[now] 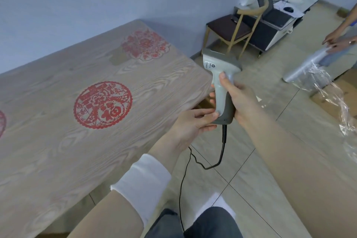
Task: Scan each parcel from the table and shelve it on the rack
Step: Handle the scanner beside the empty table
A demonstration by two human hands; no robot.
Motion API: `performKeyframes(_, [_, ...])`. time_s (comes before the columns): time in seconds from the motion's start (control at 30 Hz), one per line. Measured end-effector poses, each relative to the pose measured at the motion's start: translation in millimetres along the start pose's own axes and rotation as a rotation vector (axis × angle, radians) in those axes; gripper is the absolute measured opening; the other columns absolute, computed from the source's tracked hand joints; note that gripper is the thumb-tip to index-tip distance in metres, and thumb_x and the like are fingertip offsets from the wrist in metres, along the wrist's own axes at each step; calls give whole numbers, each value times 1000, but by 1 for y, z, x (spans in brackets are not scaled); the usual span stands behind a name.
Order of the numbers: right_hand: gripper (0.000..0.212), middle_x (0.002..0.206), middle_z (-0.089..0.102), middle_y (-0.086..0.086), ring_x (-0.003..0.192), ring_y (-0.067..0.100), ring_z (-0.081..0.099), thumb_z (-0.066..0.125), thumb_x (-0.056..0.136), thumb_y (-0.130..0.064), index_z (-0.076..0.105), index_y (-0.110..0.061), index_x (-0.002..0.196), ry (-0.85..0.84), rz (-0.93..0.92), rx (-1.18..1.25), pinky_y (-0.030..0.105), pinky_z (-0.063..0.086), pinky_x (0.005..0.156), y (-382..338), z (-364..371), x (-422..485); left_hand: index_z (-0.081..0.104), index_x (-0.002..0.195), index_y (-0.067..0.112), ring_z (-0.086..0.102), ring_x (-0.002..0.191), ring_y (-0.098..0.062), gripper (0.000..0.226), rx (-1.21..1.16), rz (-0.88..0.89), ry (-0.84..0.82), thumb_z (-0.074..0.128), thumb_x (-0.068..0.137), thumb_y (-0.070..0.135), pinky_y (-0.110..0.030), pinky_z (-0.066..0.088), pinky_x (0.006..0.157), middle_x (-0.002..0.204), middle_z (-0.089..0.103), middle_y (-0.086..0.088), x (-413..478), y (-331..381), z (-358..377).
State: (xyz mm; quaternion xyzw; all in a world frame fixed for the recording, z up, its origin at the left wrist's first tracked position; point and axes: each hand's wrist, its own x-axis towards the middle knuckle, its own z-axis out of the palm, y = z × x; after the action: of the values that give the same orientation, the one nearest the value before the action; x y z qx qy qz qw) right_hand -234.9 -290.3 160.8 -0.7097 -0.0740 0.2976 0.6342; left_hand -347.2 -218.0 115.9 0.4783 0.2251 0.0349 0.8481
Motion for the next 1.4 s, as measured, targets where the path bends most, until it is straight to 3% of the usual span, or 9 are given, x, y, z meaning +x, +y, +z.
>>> performKeyframes(0.2, [34,79,68,10,72,20,66,61,88,-42,68,-8,90,-51,38,29,37,58,80,-4,-15,50,61,116,-1,67,93,-13,29,15,-13,5,61,90,12,-20,55,81,100,69,0,51,3,4])
performKeyframes(0.33, [32,75,66,7,60,12,64,60,90,-38,67,-8,86,-71,36,28,24,57,61,-11,-45,94,62,113,1,67,94,-12,24,-9,-23,21,60,91,11,-22,54,85,103,68,-8,102,-4,27])
performKeyframes(0.53, [37,78,72,2,64,11,68,59,90,-42,69,-7,96,-141,77,-28,22,55,59,-18,-136,180,66,104,10,65,99,-13,16,-14,-36,84,60,90,14,-21,53,88,104,68,-6,202,-25,98])
performKeyframes(0.63, [37,74,72,0,63,12,67,59,90,-44,68,-9,96,-171,106,-61,23,54,60,-24,-184,217,66,108,9,63,107,-17,20,-7,-52,115,61,90,16,-24,52,92,108,68,-6,243,-32,139])
performKeyframes(0.77, [40,85,70,2,65,11,67,59,90,-42,66,-5,102,-227,97,-56,23,52,59,-33,-225,258,64,112,4,63,107,-18,26,-38,-60,178,63,89,15,-25,52,92,110,67,-9,284,-33,177])
performKeyframes(0.87, [39,88,71,1,68,12,68,59,90,-42,66,-5,102,-261,94,-37,25,53,60,-40,-237,284,66,101,9,64,100,-16,14,-57,-57,230,63,88,14,-19,54,84,105,67,-7,305,-26,191])
performKeyframes(0.97, [40,84,72,1,69,13,68,60,89,-44,67,-6,102,-288,85,-62,26,52,61,-45,-244,306,66,98,11,64,101,-16,11,-68,-56,266,64,88,14,-21,54,86,105,67,-7,323,-22,198])
performKeyframes(1.2, [43,81,73,0,69,13,70,61,88,-44,67,-6,107,-323,88,-103,30,54,64,-59,-238,358,61,119,0,63,111,-23,38,-101,-49,308,66,87,20,-31,50,98,121,64,-17,367,-10,193])
performKeyframes(1.4, [45,90,72,2,70,12,70,59,89,-45,65,-6,112,-337,91,-171,27,54,61,-65,-230,404,65,105,9,62,111,-22,21,-227,-74,289,66,87,19,-31,49,98,120,64,-14,409,0,183])
